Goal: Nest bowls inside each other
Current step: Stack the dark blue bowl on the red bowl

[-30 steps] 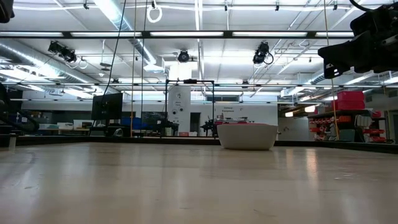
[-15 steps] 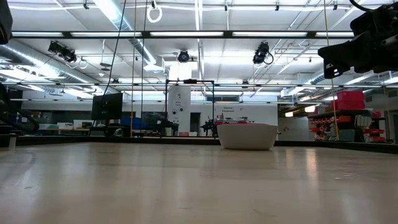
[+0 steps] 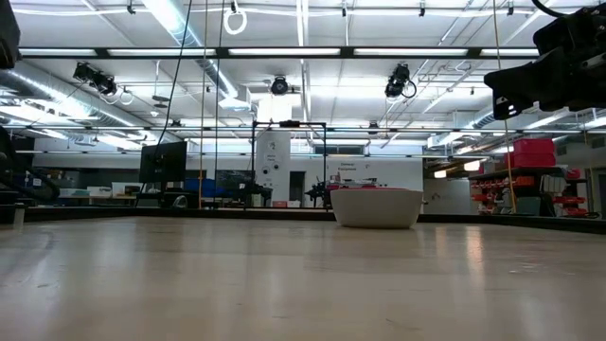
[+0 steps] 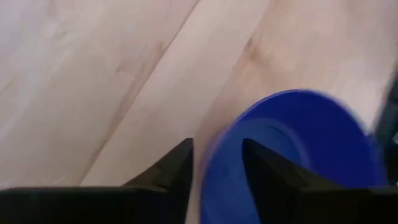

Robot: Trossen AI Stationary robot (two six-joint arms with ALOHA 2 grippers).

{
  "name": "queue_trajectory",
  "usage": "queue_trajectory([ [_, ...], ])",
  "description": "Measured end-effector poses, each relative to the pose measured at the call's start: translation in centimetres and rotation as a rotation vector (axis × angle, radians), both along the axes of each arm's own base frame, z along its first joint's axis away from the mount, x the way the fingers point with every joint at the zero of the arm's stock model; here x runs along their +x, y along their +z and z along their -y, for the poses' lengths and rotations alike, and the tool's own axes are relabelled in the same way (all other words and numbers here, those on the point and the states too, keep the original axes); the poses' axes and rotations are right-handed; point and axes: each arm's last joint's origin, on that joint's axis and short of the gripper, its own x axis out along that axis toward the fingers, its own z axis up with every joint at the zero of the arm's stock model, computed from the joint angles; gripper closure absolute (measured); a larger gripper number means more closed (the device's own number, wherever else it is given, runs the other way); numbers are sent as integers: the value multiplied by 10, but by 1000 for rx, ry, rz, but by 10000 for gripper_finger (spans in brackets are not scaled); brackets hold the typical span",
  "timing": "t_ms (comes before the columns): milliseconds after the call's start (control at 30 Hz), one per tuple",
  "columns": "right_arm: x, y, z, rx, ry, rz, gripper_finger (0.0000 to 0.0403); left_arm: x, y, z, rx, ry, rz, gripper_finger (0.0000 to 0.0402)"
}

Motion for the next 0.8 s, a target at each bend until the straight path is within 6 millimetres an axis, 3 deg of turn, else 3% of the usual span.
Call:
queue_trajectory([
  [167, 0, 0, 0, 0, 0, 0, 390, 5, -23, 5, 35, -28, -68, 337],
  [267, 0, 0, 0, 0, -1, -1, 390, 12, -29, 11, 71, -43, -18, 386],
  [400, 0, 0, 0, 0, 0, 0, 390, 19, -26, 5, 202, -24, 86, 394],
  [567, 1, 0, 0, 2, -1, -5, 390, 32, 0, -8, 396, 18, 327, 395],
  [800, 1, -1, 0, 4, 0, -13, 390, 65, 19, -49, 666, 45, 472, 395],
])
